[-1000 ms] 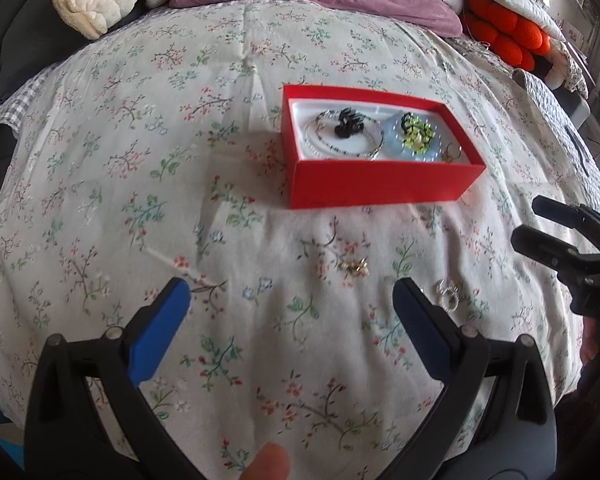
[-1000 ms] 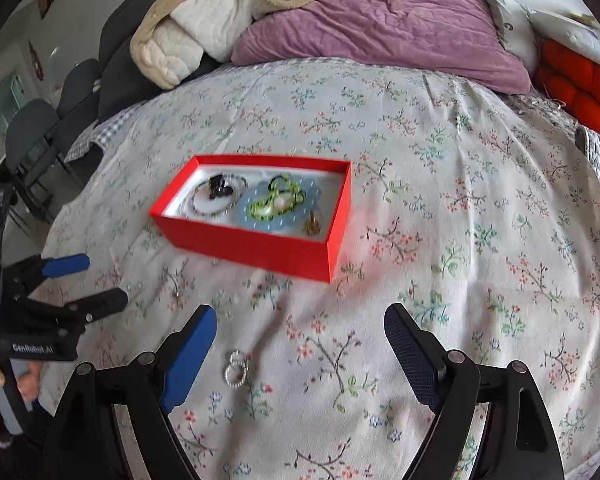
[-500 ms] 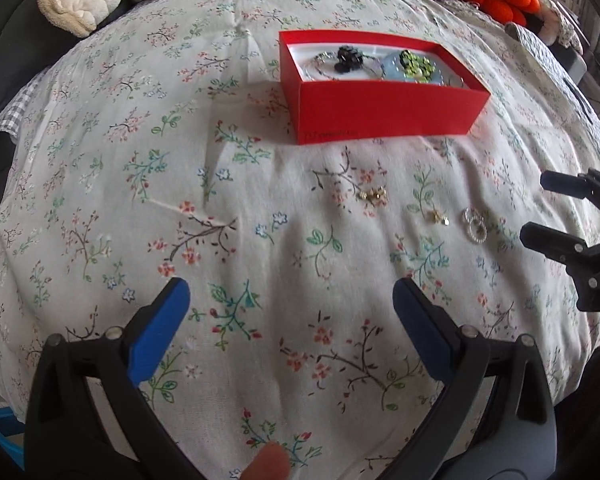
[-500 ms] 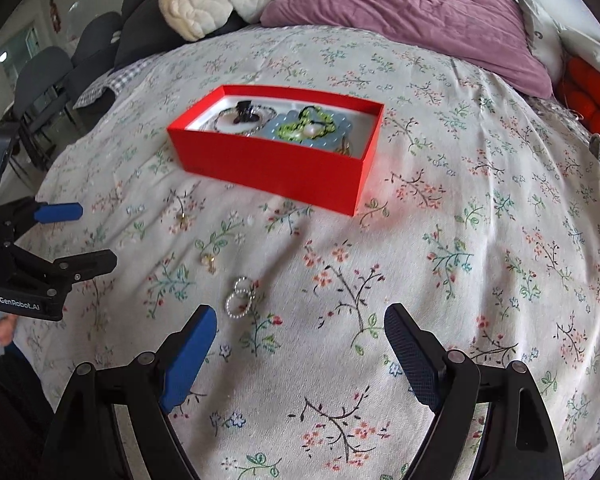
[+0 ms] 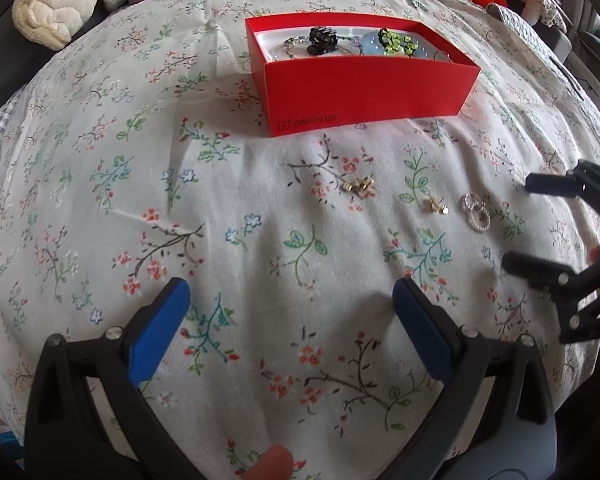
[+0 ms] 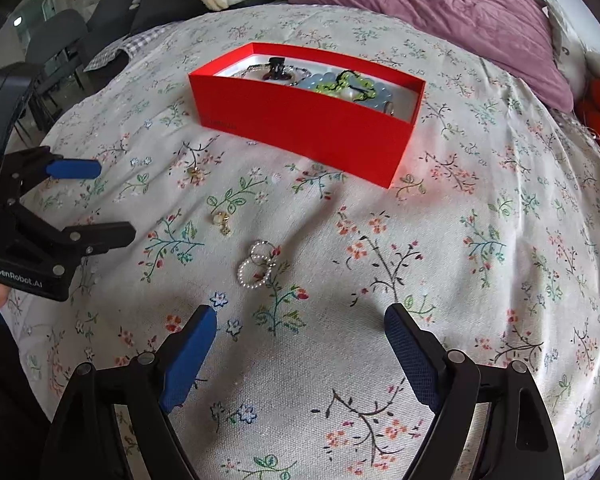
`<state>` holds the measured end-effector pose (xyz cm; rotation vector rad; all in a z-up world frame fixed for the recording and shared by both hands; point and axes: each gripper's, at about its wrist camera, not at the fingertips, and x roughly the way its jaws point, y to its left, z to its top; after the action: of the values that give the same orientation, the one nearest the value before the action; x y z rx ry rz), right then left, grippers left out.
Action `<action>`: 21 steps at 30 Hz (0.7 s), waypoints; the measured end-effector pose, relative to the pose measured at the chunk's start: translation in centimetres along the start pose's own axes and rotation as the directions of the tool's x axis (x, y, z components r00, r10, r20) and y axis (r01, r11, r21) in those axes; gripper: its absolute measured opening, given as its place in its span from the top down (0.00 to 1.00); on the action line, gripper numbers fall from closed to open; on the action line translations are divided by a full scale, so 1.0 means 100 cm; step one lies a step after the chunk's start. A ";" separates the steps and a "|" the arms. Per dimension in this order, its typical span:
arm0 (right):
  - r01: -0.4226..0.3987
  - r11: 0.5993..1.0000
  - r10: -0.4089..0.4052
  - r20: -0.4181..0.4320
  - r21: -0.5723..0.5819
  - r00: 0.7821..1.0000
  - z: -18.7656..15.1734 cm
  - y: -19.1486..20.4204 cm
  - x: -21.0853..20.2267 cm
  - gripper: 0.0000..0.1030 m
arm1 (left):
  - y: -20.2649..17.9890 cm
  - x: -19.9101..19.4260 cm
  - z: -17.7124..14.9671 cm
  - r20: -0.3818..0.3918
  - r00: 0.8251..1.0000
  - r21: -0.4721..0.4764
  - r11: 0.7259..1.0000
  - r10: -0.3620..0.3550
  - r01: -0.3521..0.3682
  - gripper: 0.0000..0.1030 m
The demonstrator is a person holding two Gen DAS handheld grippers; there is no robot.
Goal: Organize jewelry
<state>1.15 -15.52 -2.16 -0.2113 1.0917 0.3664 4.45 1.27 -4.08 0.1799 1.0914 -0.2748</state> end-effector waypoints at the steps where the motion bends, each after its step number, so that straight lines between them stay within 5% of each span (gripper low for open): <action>1: 0.000 1.000 0.000 0.001 -0.003 1.000 0.000 0.001 0.001 0.15 | -0.001 0.001 0.001 0.001 1.000 -0.002 1.000 -0.011 0.011 0.02; 7: -0.021 1.000 0.021 0.022 -0.021 1.000 0.002 0.003 0.002 0.15 | -0.008 0.002 0.007 0.004 0.994 -0.009 0.994 -0.111 0.111 0.06; 12: -0.062 0.998 0.063 0.042 -0.028 0.997 0.009 0.001 0.005 0.17 | -0.016 0.002 0.008 0.000 0.992 0.014 0.992 -0.123 0.123 0.14; 21: -0.130 0.991 0.131 0.041 -0.042 0.990 0.024 -0.008 0.010 0.55 | -0.020 0.001 0.007 -0.007 0.989 0.055 0.988 -0.147 0.148 0.23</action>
<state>3.89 -15.28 -2.00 -0.1659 1.0591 0.5077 4.43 -0.87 -3.91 0.1490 1.1021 -0.4379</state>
